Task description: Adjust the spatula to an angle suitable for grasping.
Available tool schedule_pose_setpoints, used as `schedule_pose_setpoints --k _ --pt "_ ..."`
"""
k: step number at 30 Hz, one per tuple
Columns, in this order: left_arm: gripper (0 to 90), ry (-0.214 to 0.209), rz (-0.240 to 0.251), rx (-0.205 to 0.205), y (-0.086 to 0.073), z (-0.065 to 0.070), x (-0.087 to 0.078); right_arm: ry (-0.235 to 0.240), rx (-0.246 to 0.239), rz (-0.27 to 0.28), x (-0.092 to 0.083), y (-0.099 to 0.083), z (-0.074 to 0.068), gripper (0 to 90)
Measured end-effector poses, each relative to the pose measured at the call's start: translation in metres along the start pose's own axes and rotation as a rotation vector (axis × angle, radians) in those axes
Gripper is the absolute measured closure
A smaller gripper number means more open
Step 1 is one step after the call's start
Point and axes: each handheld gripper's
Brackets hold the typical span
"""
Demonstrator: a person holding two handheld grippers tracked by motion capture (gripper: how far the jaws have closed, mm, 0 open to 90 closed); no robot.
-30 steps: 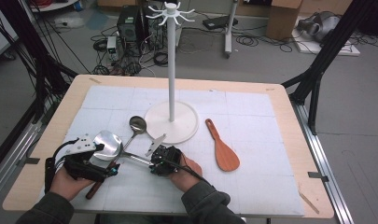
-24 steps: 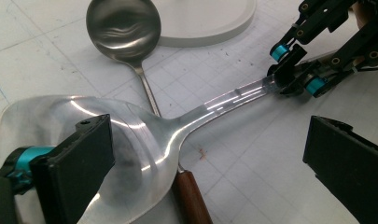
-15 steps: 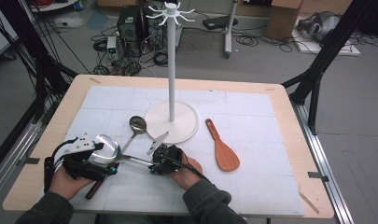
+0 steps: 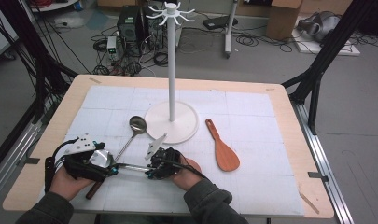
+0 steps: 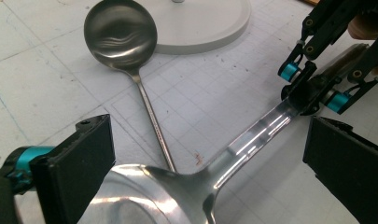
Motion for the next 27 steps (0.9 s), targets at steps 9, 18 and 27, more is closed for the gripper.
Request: schedule_pose_setpoints --k 9,18,27 --pt "2.6 -0.01 0.001 0.013 0.001 0.001 0.0 -0.008 0.029 -0.001 0.0 -0.003 0.001 62.0" --pt "2.6 -0.02 0.004 0.023 0.003 0.005 0.002 -0.027 0.051 0.016 -0.022 -0.018 -0.005 52.1" --pt "2.7 -0.037 0.001 0.045 0.008 0.007 0.004 -0.037 0.059 -0.01 -0.037 -0.038 -0.009 51.7"
Point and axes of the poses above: each handheld gripper's, and its own axes: x roughly forward along the jaws, y roughly out of its top, z roughly to its right, and after that the axes turned 14 degrees about y, right-handed
